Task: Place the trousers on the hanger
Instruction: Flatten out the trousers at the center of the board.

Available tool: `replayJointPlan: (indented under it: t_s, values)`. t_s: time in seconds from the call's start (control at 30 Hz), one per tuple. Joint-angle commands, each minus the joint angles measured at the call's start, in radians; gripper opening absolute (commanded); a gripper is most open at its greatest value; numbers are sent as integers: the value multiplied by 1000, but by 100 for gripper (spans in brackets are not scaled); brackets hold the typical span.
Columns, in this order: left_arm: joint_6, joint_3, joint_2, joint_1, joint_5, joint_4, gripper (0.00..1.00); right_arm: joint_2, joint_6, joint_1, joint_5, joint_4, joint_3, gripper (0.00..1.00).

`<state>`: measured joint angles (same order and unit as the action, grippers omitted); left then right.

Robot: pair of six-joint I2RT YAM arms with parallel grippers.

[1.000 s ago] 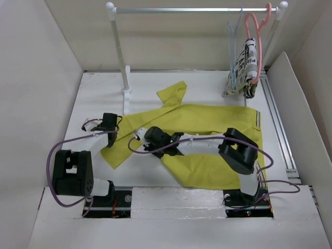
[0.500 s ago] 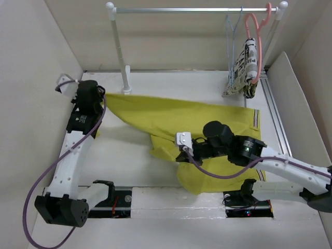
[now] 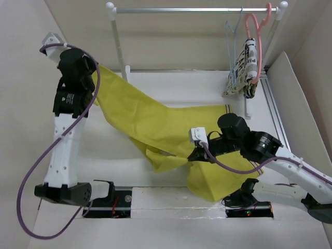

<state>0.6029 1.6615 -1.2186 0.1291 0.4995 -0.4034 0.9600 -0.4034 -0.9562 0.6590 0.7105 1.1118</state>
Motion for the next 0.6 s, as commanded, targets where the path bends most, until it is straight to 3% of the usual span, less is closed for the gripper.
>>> replayJointPlan:
  t_s: [0.0, 0.17, 0.2, 0.3, 0.4, 0.47, 0.57]
  values:
    - [-104, 76, -178, -29, -84, -12, 0, 67, 9, 66, -171, 40, -32, 0]
    - [-36, -20, -281, -158, -217, 31, 0, 163, -12, 76, -105, 44, -76, 32]
    - [-26, -31, -320, -178, -222, 25, 0, 166, -20, 76, -108, 53, -76, 52]
    - [-28, -28, -431, -243, -231, -15, 0, 112, -23, 76, -154, 50, -96, 81]
    - [-69, 53, -553, -243, -233, -60, 0, 53, 35, 209, -228, -11, -106, 86]
    - [-80, 95, -588, -234, -226, -57, 0, 51, 98, 362, -361, -78, -125, 79]
    - [-97, 122, -645, -233, -252, -49, 0, 78, 217, 582, -406, -237, -199, 19]
